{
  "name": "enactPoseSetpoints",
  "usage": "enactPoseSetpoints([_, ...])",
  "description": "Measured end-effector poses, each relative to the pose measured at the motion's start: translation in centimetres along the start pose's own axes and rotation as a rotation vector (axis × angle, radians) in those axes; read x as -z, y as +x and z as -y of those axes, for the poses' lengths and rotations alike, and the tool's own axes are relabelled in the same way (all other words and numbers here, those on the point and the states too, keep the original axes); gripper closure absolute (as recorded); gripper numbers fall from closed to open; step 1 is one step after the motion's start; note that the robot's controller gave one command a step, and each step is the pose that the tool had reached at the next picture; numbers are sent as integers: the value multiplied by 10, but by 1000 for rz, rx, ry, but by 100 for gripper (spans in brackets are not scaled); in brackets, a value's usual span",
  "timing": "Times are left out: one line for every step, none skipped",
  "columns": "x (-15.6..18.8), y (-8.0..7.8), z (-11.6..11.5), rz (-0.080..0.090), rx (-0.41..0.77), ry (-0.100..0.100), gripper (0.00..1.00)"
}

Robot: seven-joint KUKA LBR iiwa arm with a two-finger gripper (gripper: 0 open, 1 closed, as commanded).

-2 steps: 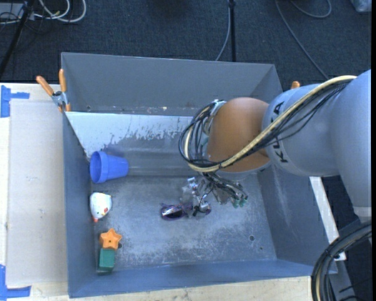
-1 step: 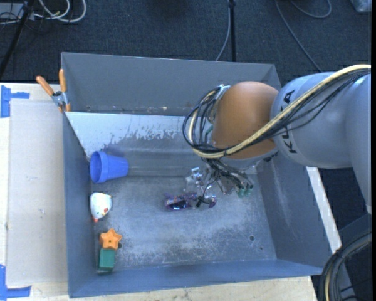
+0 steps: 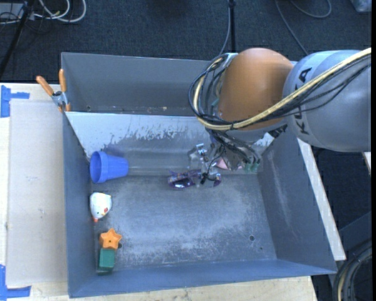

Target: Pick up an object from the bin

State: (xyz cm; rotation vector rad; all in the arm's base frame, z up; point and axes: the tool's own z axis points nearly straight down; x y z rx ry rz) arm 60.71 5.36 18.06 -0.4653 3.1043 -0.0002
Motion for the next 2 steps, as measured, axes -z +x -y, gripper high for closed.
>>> enactPoseSetpoints([0,0,0,0,-1,0,100])
enactPoseSetpoints([117,-10,-9,4,523,0,100])
